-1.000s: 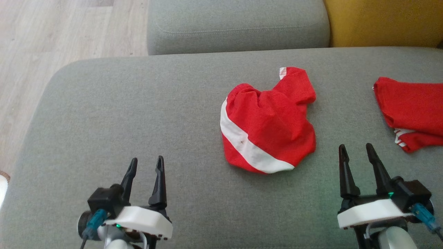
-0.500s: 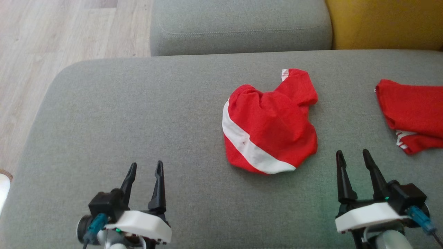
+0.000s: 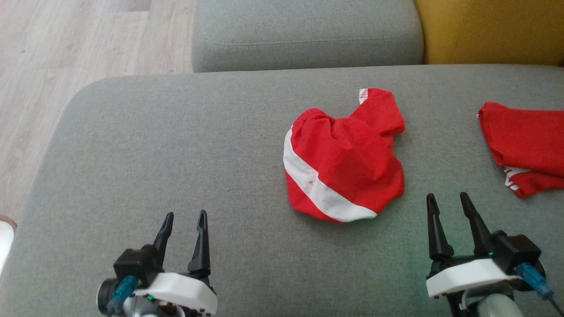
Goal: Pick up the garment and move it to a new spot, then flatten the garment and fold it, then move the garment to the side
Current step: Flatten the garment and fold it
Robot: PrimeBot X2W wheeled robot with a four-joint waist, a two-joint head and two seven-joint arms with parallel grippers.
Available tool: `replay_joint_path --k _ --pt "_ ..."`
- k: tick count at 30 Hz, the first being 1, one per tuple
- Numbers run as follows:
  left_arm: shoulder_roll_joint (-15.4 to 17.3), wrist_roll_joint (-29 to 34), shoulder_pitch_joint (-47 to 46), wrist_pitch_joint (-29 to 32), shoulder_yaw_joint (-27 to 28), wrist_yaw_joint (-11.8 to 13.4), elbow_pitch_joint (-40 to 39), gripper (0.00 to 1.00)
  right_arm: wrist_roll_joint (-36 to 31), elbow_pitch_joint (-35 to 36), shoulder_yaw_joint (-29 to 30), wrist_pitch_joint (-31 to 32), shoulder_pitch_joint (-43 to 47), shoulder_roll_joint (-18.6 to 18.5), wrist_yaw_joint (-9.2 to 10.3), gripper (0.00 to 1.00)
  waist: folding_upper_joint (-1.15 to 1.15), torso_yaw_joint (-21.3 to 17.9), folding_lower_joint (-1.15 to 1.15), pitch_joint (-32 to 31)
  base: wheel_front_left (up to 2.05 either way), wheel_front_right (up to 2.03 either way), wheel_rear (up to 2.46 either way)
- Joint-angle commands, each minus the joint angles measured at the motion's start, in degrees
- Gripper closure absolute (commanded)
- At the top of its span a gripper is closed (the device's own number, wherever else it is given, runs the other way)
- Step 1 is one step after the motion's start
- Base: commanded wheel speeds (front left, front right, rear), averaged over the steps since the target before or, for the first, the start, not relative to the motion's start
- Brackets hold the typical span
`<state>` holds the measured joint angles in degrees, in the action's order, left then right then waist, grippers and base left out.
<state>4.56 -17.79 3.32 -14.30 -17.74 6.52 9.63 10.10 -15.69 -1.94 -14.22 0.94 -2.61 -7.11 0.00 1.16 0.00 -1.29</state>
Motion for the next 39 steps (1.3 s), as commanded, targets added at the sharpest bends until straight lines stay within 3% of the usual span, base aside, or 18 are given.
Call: replay_joint_path --k 1,18,30,39 --pt "-0.32 0.49 -1.78 -0.70 2.26 -0.21 -1.47 0.00 0.38 1.51 -1.54 -0.76 -0.99 -0.27 -0.37 0.00 0.00 0.04 0.00 -0.01 0.00 0.00 0.00" --pt "-0.71 1.80 -3.53 -0.70 1.60 -1.62 -0.33 0.00 0.39 1.33 -1.73 -0.77 -1.52 -0.27 -0.37 0.00 0.00 -0.13 0.00 1.40 0.00 0.00 0.00" --pt "-0.83 5.48 -21.35 5.94 -5.36 -6.79 8.47 0.00 0.28 2.45 -2.96 -0.77 -5.16 -0.27 -0.37 0.00 0.00 -4.68 0.00 8.77 0.00 0.00 0.00" --pt "-1.47 4.52 -33.39 8.98 -8.55 -8.59 19.01 0.00 0.70 2.86 -3.62 -0.77 -7.82 -0.27 -0.37 0.00 0.00 -9.40 0.00 14.35 0.00 0.00 0.00"
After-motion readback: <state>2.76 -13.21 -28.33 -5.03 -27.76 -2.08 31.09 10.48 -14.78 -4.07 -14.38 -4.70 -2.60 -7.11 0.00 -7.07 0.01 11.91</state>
